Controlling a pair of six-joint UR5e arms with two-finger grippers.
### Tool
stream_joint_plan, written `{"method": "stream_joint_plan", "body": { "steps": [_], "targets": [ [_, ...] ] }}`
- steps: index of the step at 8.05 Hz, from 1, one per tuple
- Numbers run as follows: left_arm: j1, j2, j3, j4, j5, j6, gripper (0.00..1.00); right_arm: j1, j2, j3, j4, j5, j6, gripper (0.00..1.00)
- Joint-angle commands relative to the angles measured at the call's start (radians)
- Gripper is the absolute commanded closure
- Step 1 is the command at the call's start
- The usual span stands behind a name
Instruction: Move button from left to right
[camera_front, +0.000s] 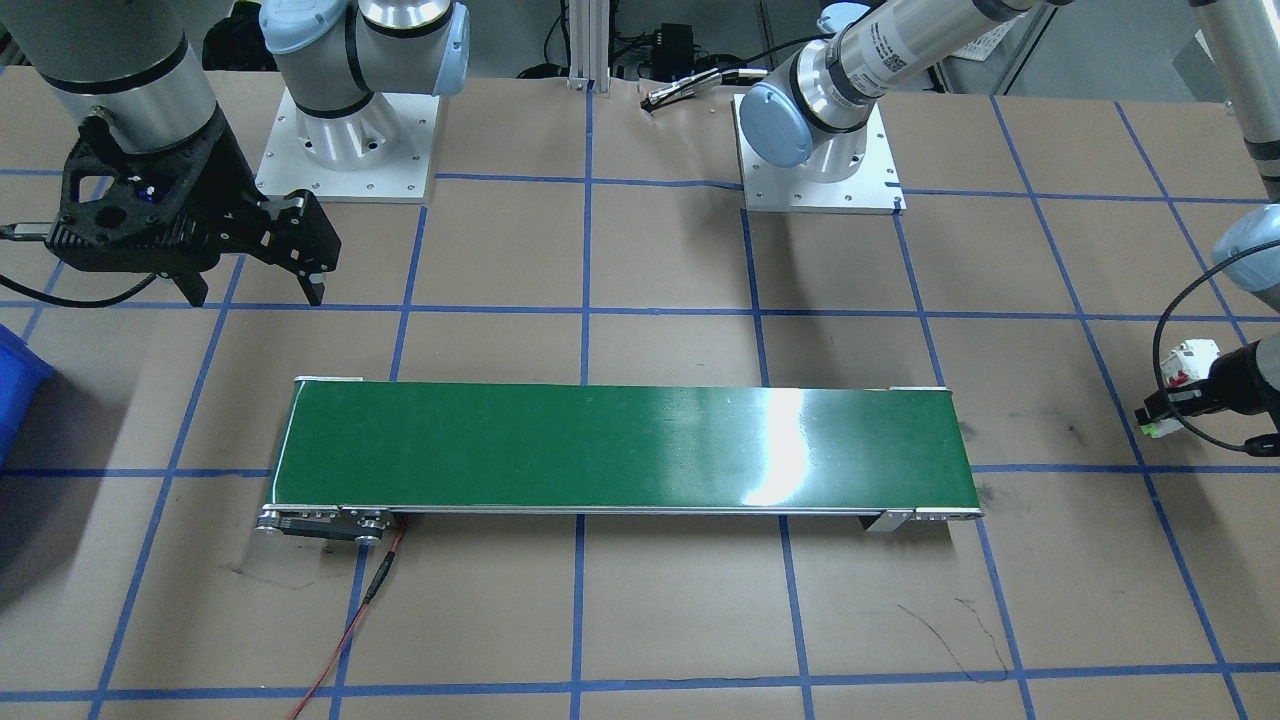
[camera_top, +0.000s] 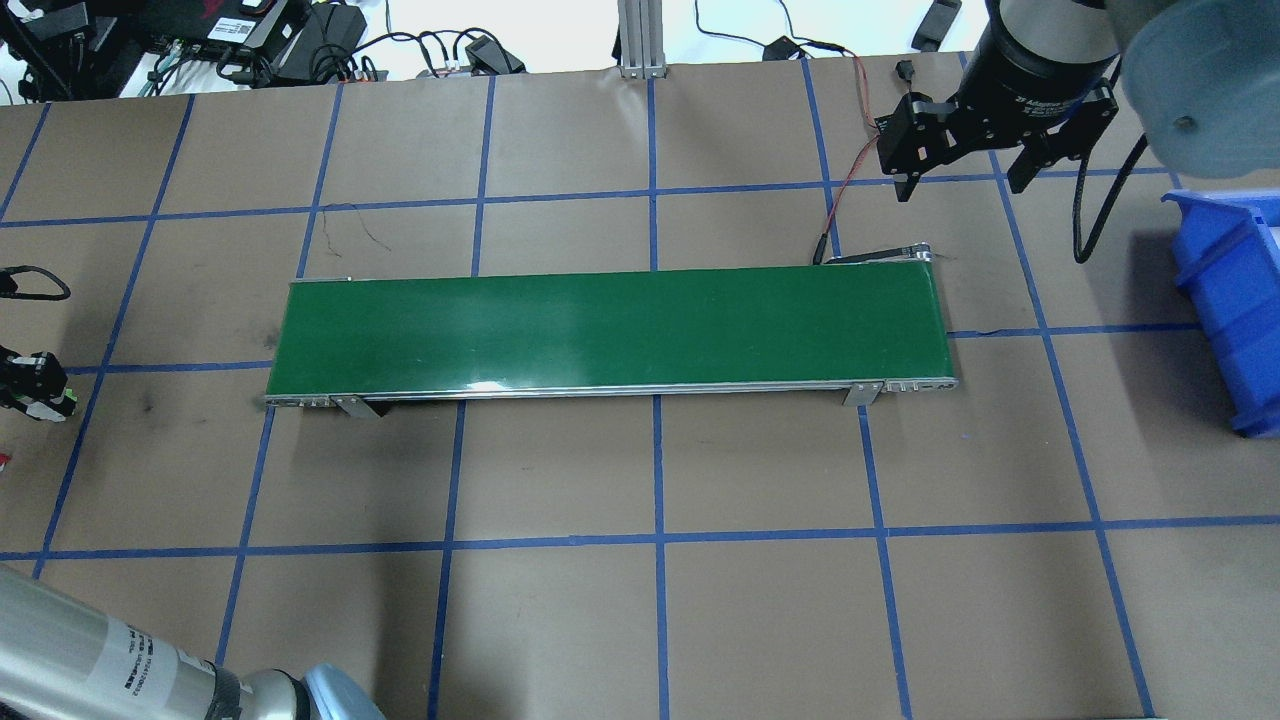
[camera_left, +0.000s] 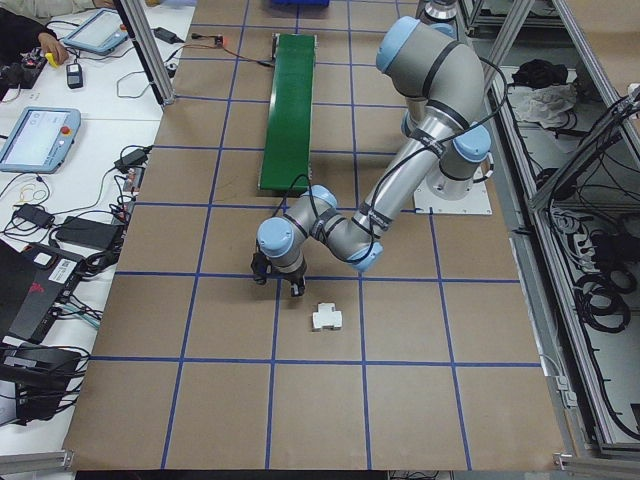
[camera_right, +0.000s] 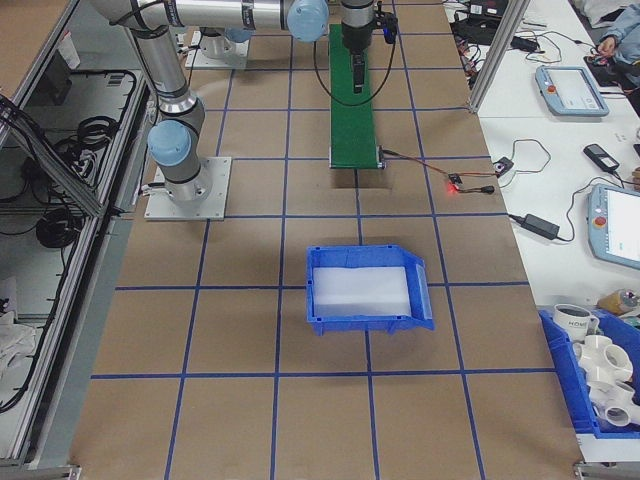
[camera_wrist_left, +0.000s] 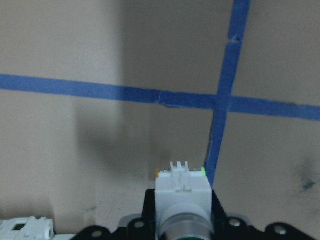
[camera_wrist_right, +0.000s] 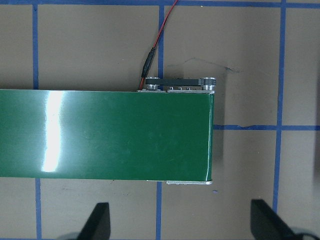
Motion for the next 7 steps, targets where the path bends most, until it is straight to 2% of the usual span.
{"method": "stream_joint_plan", "body": {
  "steps": [1, 3, 5, 7],
  "targets": [
    [-0.057, 0.092, 0.047, -0.072, -0.004, 0.002, 1.0, 0.0, 0.0, -0.001, -0.001, 0.0, -0.001, 0.0],
    [-0.136, 0.162, 0.053, -0.117, -0.007, 0.002, 1.0, -0.001, 0.0, 0.0, -0.003, 0.0, -0.001, 0.0],
    [-0.257, 0.185, 0.049, -0.115, -0.004, -0.024, 1.0, 0.0, 0.0, -0.001, -0.001, 0.0, -0.001, 0.0],
    [-0.378, 0.212, 0.044, -0.119, -0.043, -0.174, 1.0, -0.001, 0.0, 0.0, -0.001, 0.0, -0.001, 0.0]
  ]
}}
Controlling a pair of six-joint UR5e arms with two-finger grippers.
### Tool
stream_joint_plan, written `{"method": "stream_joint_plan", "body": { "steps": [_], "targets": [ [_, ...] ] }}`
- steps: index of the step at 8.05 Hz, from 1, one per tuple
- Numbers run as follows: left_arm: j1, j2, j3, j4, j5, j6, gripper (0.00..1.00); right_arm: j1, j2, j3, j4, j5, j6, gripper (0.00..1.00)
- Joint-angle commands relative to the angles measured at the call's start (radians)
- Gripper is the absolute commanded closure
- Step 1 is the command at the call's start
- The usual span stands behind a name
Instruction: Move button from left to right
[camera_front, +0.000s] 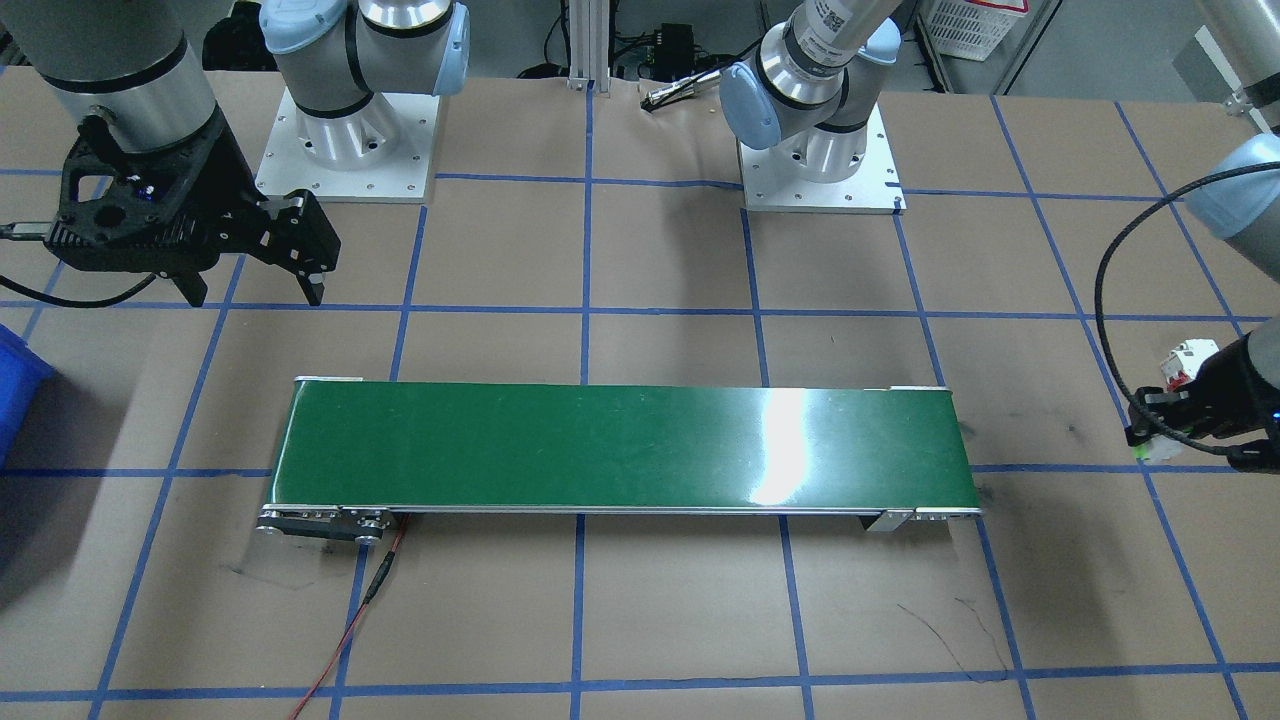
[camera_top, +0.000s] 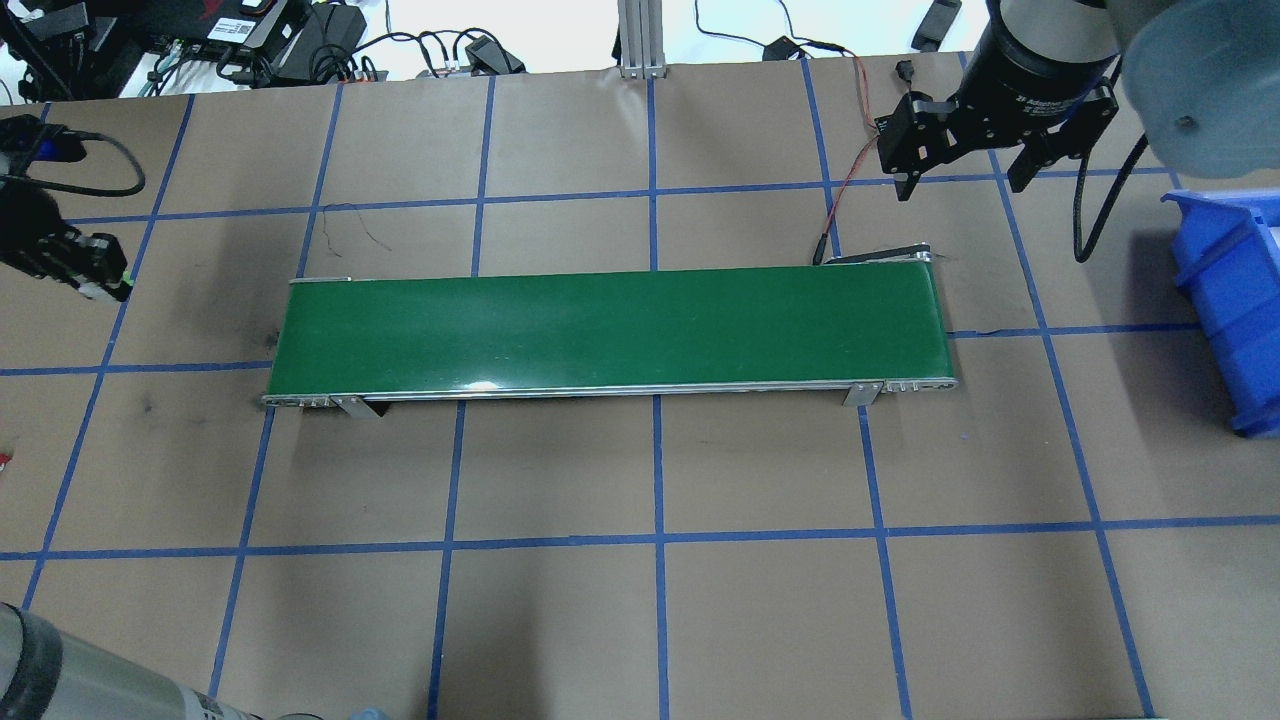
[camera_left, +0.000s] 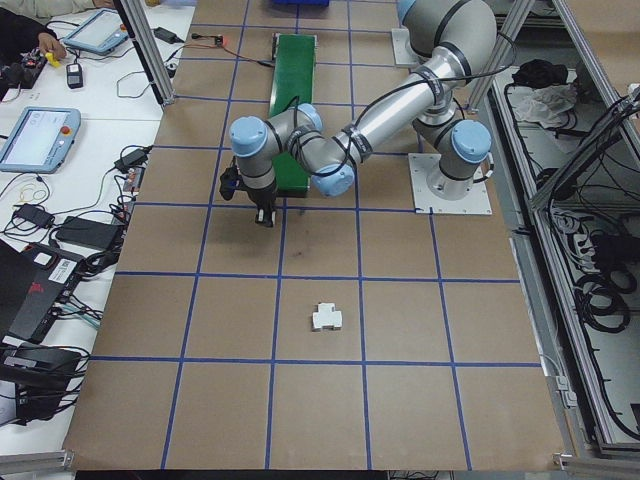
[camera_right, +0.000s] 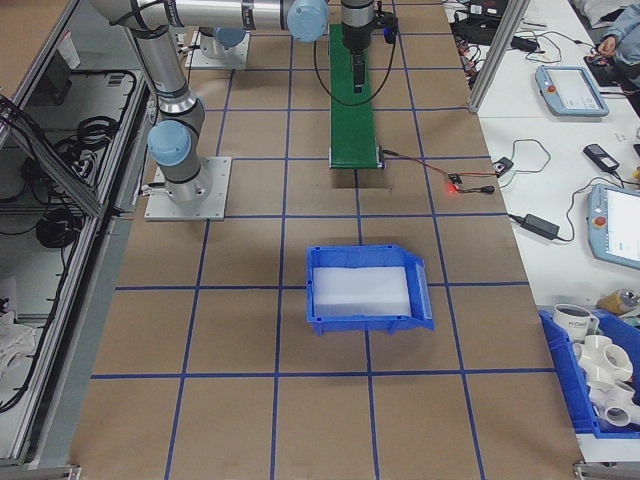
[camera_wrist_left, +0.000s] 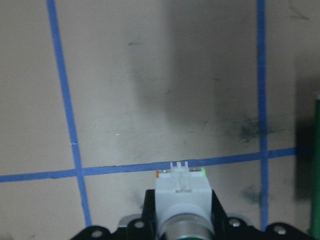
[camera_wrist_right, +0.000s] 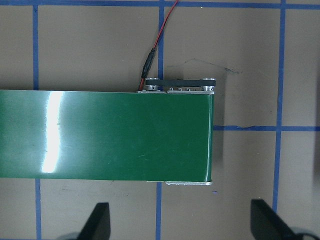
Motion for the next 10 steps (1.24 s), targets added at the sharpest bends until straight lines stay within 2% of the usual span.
{"method": "stream_joint_plan", "body": {
  "steps": [1, 3, 4, 5, 7, 10],
  "targets": [
    [-0.161, 0.032, -0.005, -0.003, -0.033, -0.194, 1.0, -0.001, 0.0, 0.0, 0.001, 0.0, 0.001, 0.0],
    [-0.241, 0.046, -0.01, -0.001, -0.033, -0.249, 1.0, 0.0, 0.0, 0.0, -0.011, -0.002, -0.011, 0.0],
    [-0.247, 0.044, -0.016, -0.003, -0.036, -0.263, 1.0, 0.0, 0.0, 0.0, -0.011, -0.003, -0.008, 0.0],
    [-0.247, 0.044, -0.045, 0.0, -0.074, -0.269, 1.0, 0.0, 0.0, 0.0, -0.001, -0.003, -0.003, 0.0],
    [-0.247, 0.043, -0.105, 0.012, -0.082, -0.302, 1.0, -0.001, -0.002, -0.001, 0.002, -0.003, -0.003, 0.0],
    [-0.247, 0.032, -0.114, -0.003, -0.079, -0.318, 1.0, 0.0, 0.0, 0.0, 0.002, -0.002, -0.003, 0.0]
  ]
}}
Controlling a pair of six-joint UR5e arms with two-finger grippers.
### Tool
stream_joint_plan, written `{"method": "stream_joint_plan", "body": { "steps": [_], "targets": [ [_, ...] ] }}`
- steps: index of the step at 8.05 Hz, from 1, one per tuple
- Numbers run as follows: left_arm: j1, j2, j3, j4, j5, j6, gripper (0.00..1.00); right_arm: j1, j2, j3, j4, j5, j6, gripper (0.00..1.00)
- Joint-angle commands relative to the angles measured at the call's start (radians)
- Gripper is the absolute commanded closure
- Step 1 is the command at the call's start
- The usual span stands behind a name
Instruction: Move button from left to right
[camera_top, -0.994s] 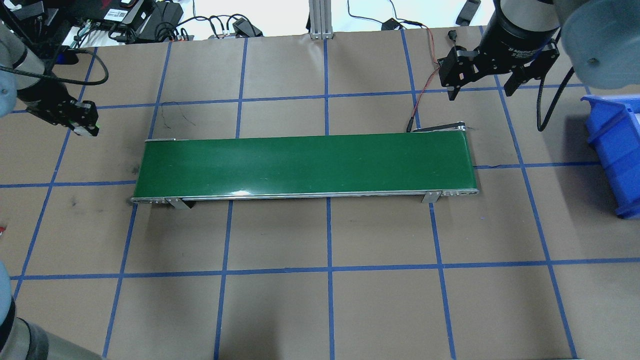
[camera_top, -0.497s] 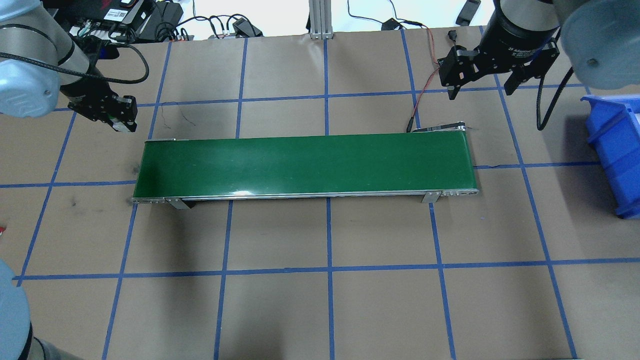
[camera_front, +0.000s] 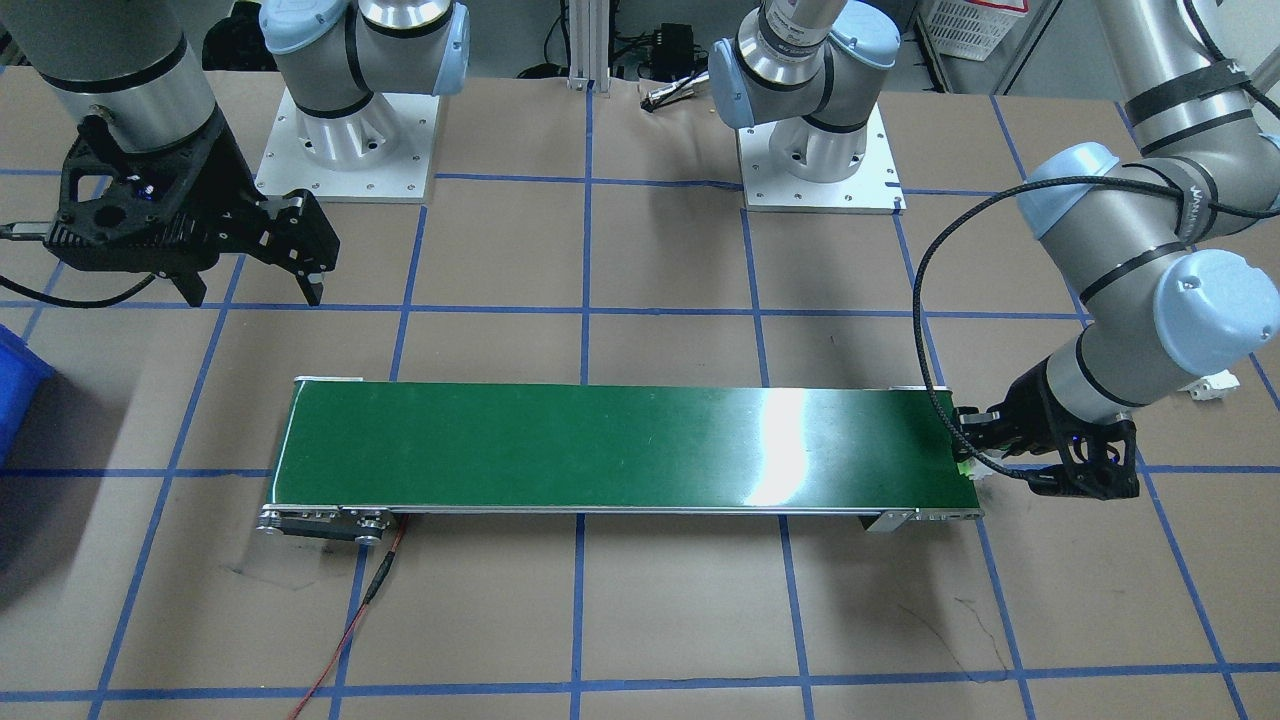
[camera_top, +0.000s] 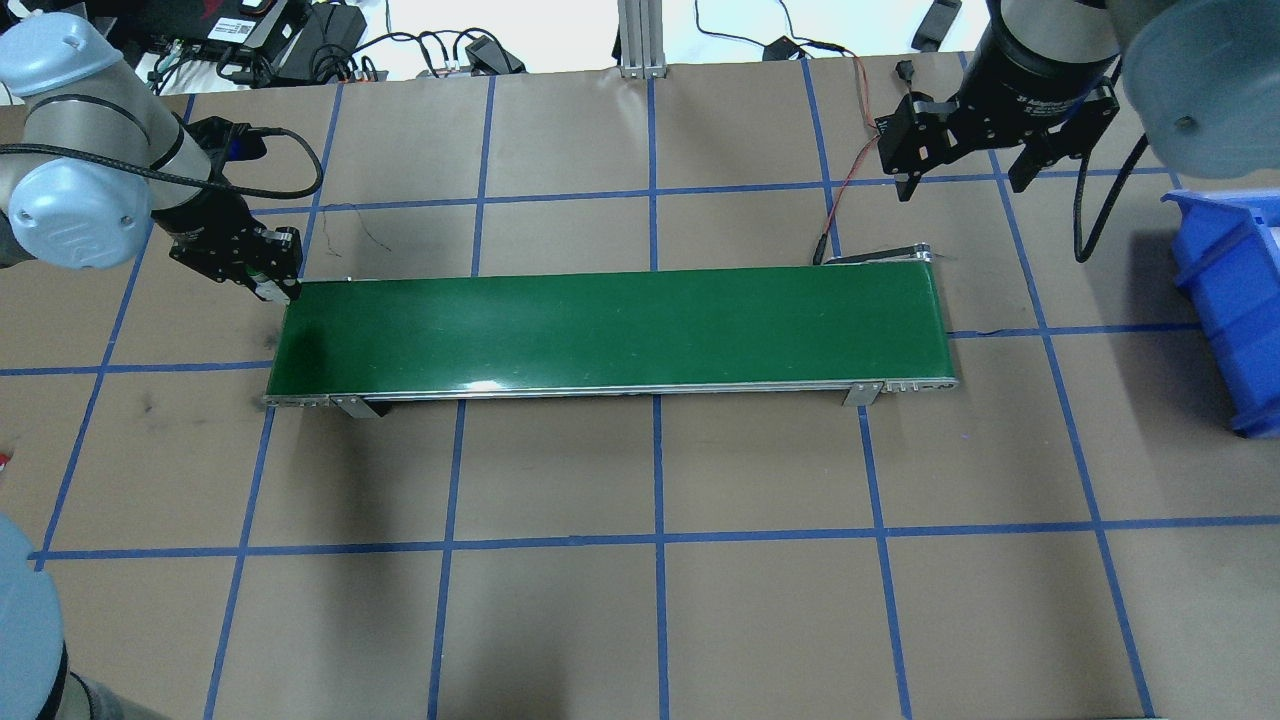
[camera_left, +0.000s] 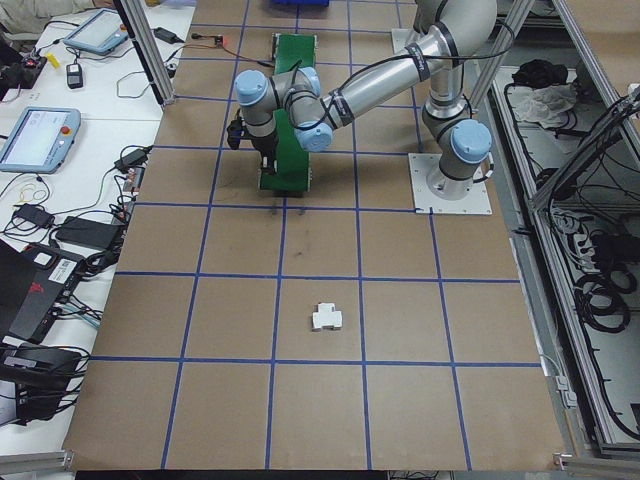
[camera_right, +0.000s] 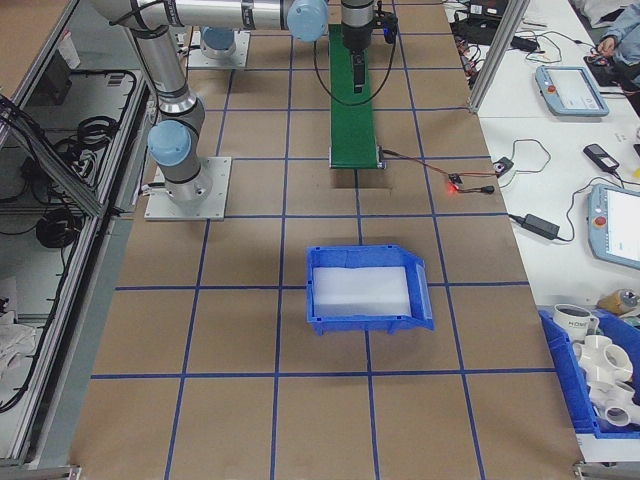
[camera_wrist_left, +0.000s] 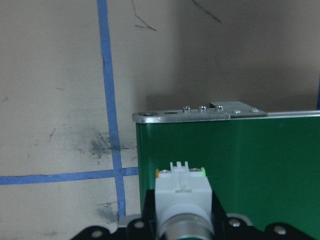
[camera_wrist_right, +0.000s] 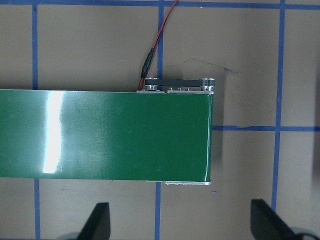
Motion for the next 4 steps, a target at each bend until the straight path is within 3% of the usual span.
{"method": "stream_joint_plan", "body": {
  "steps": [1, 4],
  "targets": [
    [-0.001, -0.016, -0.01, -0.012, -0.005, -0.01, 1.0, 0.0, 0.0, 0.0, 0.002, 0.001, 0.0, 0.0],
    [-0.001, -0.014, -0.061, 0.007, -0.003, -0.011, 1.0, -0.001, 0.0, 0.0, 0.002, -0.001, -0.002, 0.0]
  ]
}}
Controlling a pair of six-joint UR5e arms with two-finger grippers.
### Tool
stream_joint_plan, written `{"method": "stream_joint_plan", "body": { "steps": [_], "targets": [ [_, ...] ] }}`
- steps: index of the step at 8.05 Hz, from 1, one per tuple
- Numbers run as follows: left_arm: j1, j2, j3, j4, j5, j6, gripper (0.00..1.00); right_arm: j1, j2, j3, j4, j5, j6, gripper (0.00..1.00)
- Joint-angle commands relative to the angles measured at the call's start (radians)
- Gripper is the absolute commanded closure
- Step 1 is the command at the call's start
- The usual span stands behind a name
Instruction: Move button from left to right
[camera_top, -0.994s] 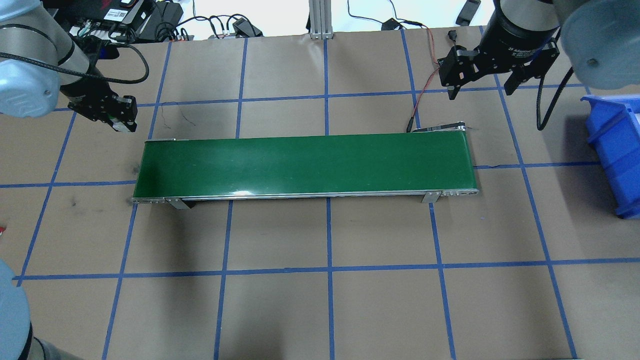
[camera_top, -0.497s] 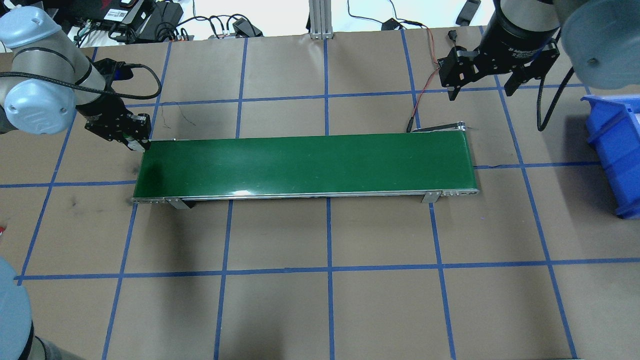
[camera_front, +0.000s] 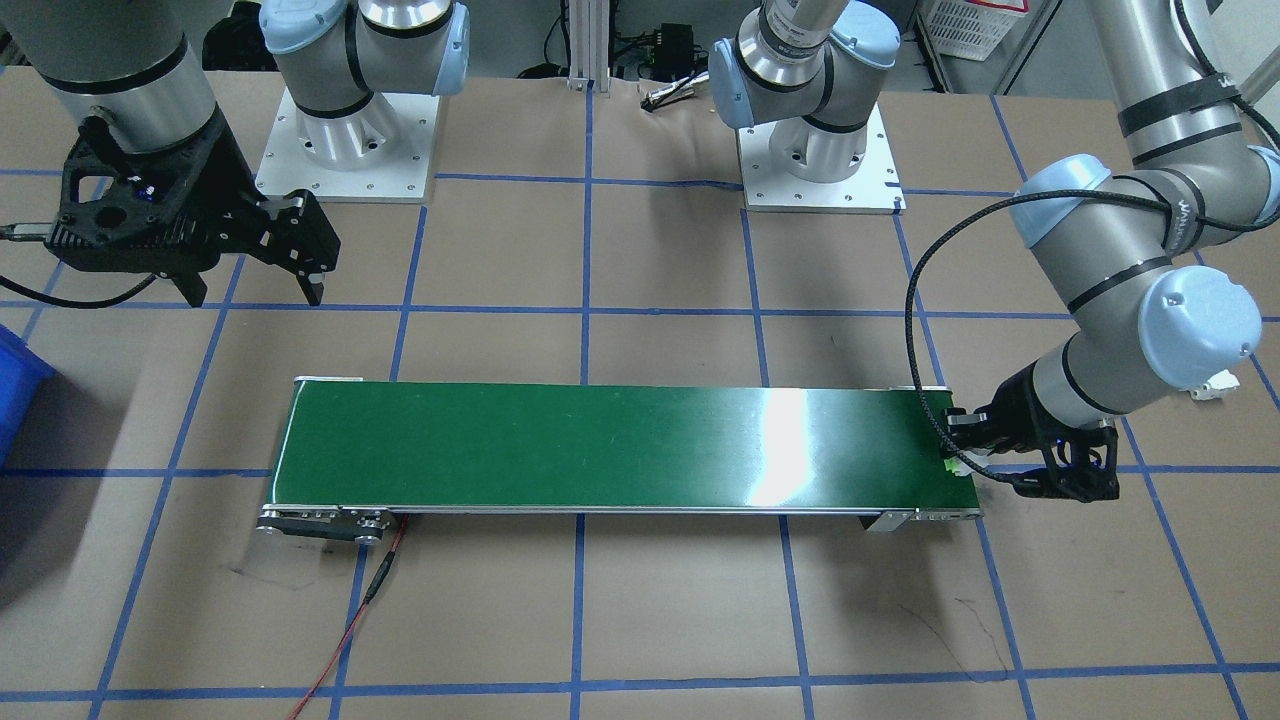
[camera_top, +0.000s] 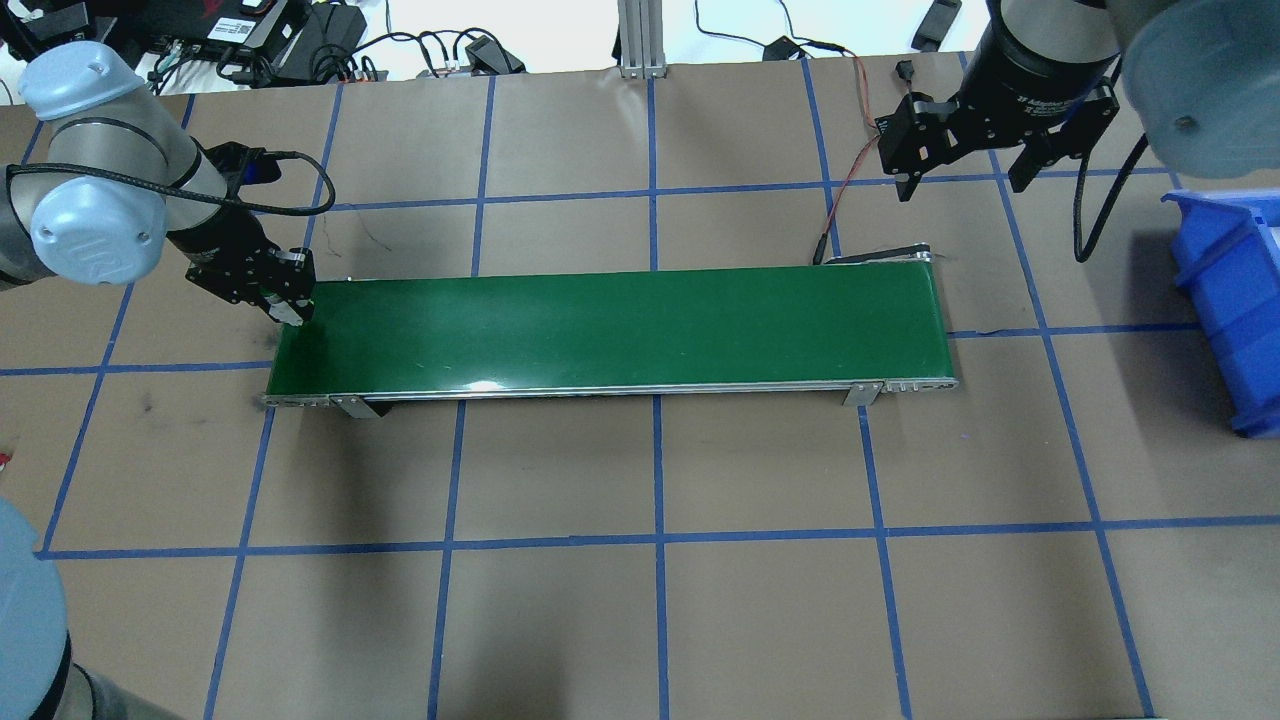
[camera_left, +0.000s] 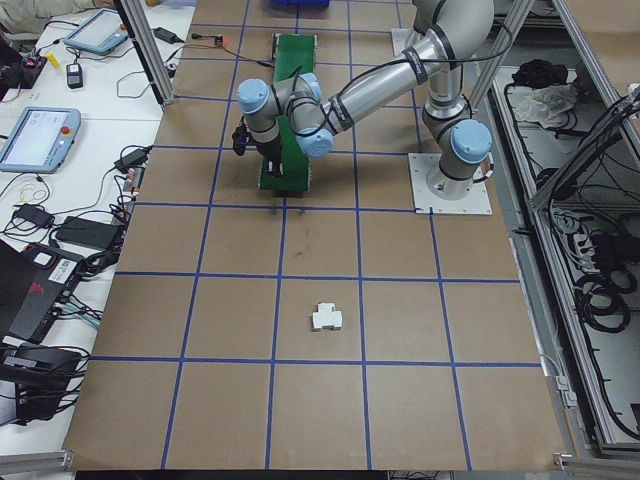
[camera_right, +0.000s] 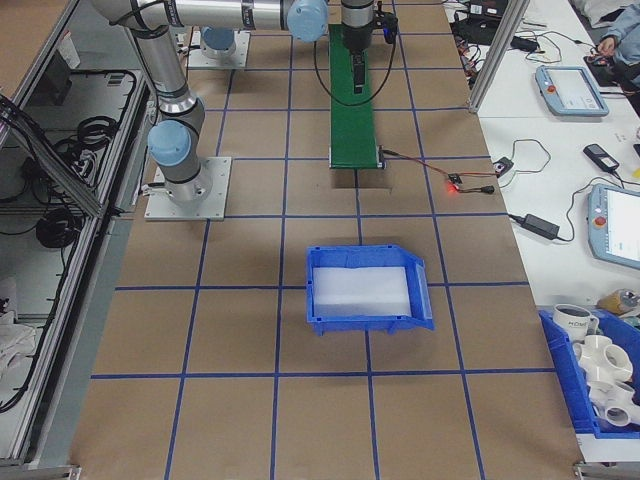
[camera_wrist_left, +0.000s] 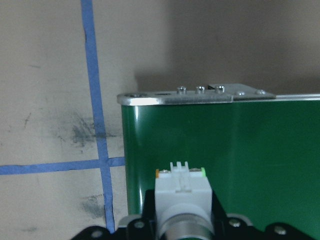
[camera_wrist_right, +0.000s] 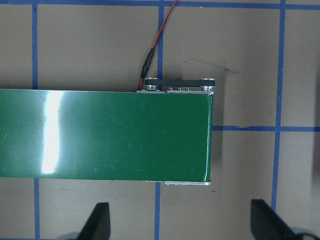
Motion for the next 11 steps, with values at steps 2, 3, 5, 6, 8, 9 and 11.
{"method": "stream_joint_plan", "body": {
  "steps": [2, 3, 5, 6, 8, 9, 11],
  "targets": [
    [0.0, -0.003, -0.025, 0.008, 0.001, -0.003, 0.97, -0.001, 0.0, 0.0, 0.004, -0.001, 0.002, 0.0],
    [0.0, 0.004, -0.025, 0.006, 0.004, -0.015, 0.85, -0.001, 0.0, -0.001, 0.002, -0.001, 0.001, 0.0],
    [-0.005, 0.007, -0.034, -0.009, -0.002, -0.084, 0.7, -0.001, 0.0, 0.0, 0.002, 0.001, 0.002, 0.0],
    [-0.006, 0.011, -0.048, -0.003, -0.004, -0.088, 0.45, -0.001, 0.0, 0.0, 0.001, 0.001, 0.001, 0.0],
    [-0.012, 0.022, -0.051, -0.003, -0.003, -0.089, 0.27, -0.001, 0.0, 0.0, 0.004, 0.001, 0.004, 0.0],
    [-0.021, 0.037, -0.048, -0.008, -0.003, -0.103, 0.13, -0.001, 0.0, 0.0, 0.004, 0.001, 0.005, 0.0],
    [-0.099, 0.126, -0.042, -0.038, -0.001, -0.178, 0.04, -0.001, 0.0, 0.0, 0.004, -0.002, 0.007, 0.0]
  ]
}}
